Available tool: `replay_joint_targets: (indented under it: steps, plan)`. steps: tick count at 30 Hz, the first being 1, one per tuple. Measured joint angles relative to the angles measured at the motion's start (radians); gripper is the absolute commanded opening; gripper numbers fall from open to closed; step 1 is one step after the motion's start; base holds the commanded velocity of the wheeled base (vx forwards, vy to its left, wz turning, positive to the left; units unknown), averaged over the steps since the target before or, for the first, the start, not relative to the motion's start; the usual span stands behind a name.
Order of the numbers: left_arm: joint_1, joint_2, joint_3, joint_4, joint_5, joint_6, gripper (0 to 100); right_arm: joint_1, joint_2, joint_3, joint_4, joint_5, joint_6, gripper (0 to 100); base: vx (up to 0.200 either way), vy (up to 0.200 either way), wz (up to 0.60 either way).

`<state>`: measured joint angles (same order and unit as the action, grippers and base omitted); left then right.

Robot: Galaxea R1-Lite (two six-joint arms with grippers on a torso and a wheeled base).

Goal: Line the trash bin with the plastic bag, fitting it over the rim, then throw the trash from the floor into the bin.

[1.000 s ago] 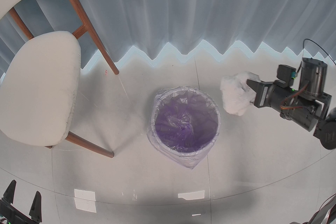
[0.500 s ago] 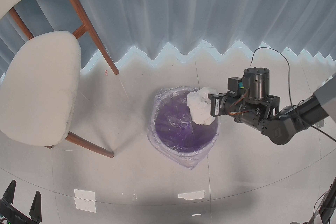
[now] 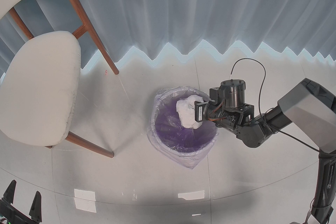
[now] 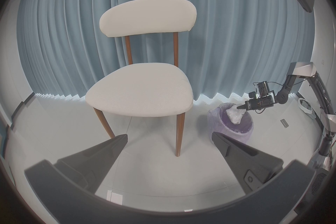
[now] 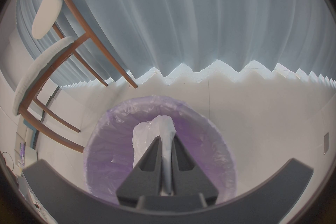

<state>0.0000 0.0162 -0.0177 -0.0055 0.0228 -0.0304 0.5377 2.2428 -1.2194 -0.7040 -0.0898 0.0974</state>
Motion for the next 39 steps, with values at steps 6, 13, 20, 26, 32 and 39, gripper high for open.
replay_joint_targets:
  steps: [6, 13, 20, 26, 32, 39]
  plan:
    - [0.000, 0.000, 0.000, 0.000, 0.000, 0.000, 100, 0.006, 0.062, -0.008, -0.045, 0.000, -0.001, 0, 0.000, 0.000, 0.00]
    - [0.000, 0.000, 0.000, 0.000, 0.000, 0.000, 100, 0.007, 0.110, -0.023, -0.049, 0.000, -0.001, 0, 0.000, 0.000, 0.00]
    - [0.000, 0.000, 0.000, 0.000, 0.000, 0.000, 100, 0.007, 0.139, -0.057, -0.049, 0.000, -0.002, 0, 0.000, 0.000, 0.00]
    - [0.000, 0.000, 0.000, 0.000, 0.000, 0.000, 100, 0.008, 0.148, -0.058, -0.049, -0.001, -0.004, 0, 0.000, 0.000, 0.00]
    - [0.000, 0.000, 0.000, 0.000, 0.000, 0.000, 100, 0.008, 0.151, -0.062, -0.049, -0.001, -0.006, 0, 0.000, 0.000, 0.00]
    - [0.000, 0.000, 0.000, 0.000, 0.000, 0.000, 100, 0.016, 0.150, -0.054, -0.047, 0.000, -0.007, 100, 0.000, 0.000, 0.00]
